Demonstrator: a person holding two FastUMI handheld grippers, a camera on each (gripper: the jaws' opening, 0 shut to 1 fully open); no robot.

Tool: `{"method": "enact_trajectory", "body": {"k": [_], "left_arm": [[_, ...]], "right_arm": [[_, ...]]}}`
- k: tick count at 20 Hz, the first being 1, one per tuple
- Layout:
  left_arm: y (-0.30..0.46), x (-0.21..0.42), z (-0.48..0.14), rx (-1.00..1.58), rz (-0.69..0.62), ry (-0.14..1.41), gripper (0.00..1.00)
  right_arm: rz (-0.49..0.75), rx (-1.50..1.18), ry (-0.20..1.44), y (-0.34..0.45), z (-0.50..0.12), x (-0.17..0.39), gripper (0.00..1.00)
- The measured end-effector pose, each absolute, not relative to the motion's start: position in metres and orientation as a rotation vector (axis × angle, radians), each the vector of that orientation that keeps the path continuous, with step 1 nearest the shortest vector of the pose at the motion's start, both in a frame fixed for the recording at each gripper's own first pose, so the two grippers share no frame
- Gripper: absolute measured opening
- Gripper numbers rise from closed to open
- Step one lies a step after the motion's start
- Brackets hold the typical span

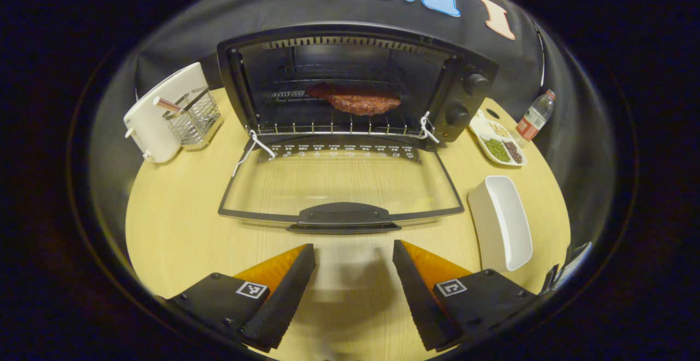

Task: Open the electric oven with the left hand, put the food in, and close the electric oven.

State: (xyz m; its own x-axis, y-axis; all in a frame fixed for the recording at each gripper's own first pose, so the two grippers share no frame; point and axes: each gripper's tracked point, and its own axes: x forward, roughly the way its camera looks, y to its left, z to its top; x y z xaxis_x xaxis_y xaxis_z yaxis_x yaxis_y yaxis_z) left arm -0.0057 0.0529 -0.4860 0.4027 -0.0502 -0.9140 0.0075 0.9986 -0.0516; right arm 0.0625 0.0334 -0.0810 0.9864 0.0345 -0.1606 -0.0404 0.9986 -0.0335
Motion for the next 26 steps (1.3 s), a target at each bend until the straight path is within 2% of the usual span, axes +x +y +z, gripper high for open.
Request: {"method": "enact_trajectory", "body": {"k": [15, 21, 26], "left_arm": [[0.059, 0.003, -0.507, -0.069, -0.030, 1.217, 0.96], [0.058, 0.005, -0.492, -0.079, -0.058, 1.198, 0.97], [0.058, 0.006, -0.470, -0.101, -0.064, 1.150, 0.94]], "right_arm": [[0.019, -0.061, 0.164, 0.028, -0.079, 0.061, 0.98], [0.045, -0.068, 0.180, 0.038, -0.086, 0.059, 0.98], [0.075, -0.066, 0.173, 0.050, -0.082, 0.056, 0.98]]}}
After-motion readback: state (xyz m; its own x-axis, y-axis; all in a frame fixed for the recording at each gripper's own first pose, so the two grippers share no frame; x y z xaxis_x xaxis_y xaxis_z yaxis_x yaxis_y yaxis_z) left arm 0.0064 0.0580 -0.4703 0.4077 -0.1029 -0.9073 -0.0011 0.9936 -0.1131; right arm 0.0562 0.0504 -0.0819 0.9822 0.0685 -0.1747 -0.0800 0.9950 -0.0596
